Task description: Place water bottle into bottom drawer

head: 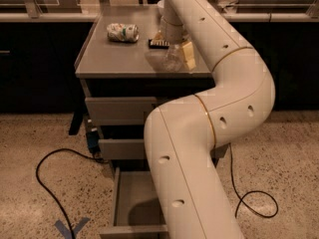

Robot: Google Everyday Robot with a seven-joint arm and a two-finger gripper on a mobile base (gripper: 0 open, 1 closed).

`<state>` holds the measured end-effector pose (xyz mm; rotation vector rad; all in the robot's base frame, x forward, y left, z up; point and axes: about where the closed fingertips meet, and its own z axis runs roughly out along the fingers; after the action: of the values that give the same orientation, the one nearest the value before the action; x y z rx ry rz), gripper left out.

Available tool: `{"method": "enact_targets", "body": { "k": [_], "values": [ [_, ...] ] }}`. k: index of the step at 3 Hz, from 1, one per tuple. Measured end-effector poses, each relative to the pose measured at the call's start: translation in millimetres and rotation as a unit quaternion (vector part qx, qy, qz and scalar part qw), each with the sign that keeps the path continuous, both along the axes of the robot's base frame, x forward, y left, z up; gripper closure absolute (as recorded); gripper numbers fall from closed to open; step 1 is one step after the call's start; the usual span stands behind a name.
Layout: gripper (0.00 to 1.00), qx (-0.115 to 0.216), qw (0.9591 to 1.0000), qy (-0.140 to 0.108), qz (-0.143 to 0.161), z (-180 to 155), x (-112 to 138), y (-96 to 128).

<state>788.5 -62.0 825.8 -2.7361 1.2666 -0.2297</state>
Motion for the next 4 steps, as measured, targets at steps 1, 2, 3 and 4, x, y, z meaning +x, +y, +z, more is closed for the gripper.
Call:
{"method": "enact_targets", "body": {
  "k": [1, 2, 3, 4],
  "values": [
    [0.18, 0.003, 0.9999, -0.01, 0.002, -2.6, 6.9, 2.2],
    [0.41, 0.004, 0.9999, -0.011, 0.002, -2.8, 7.2, 2.4],
    [0.64, 0.004, 0.9999, -0.011, 0.002, -2.8, 7.2, 2.4],
    [0.88, 0.004, 0.9999, -0.011, 0.002, 0.4, 7.2, 2.4]
  ]
}}
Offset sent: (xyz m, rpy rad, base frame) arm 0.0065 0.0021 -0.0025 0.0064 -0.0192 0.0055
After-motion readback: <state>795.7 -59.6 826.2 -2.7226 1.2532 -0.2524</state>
